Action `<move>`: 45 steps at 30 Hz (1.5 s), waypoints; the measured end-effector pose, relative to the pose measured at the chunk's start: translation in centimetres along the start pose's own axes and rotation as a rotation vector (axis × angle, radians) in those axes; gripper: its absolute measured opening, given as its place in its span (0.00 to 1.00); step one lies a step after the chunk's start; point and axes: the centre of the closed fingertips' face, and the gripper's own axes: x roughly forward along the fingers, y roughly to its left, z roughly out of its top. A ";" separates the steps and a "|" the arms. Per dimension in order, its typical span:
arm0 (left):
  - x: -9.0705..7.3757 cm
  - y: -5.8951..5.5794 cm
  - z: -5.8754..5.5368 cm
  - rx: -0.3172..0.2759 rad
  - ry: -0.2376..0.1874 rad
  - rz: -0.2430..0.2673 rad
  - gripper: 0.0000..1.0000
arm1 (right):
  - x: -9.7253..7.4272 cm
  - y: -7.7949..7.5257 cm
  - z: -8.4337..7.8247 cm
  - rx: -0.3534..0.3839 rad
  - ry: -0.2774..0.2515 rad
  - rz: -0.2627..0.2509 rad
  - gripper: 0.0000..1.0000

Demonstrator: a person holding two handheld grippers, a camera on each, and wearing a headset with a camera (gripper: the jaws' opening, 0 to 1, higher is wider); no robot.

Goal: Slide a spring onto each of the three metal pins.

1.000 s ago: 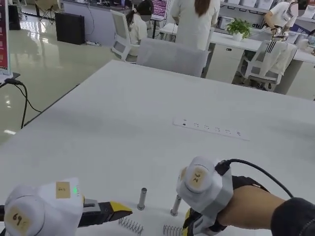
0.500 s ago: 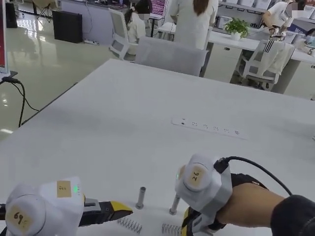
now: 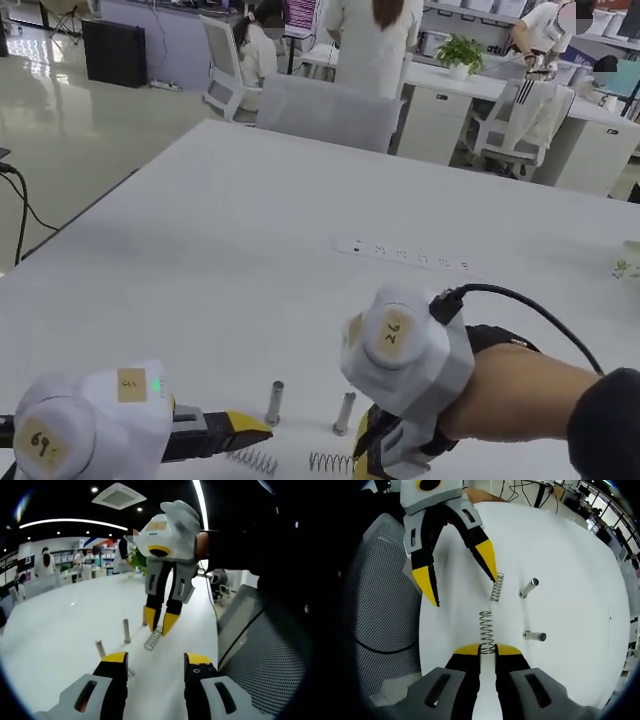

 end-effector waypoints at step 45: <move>0.1 -1.5 1.6 0.066 -0.048 -0.046 0.03 | -2.1 2.6 3.3 -0.157 -0.039 0.022 0.08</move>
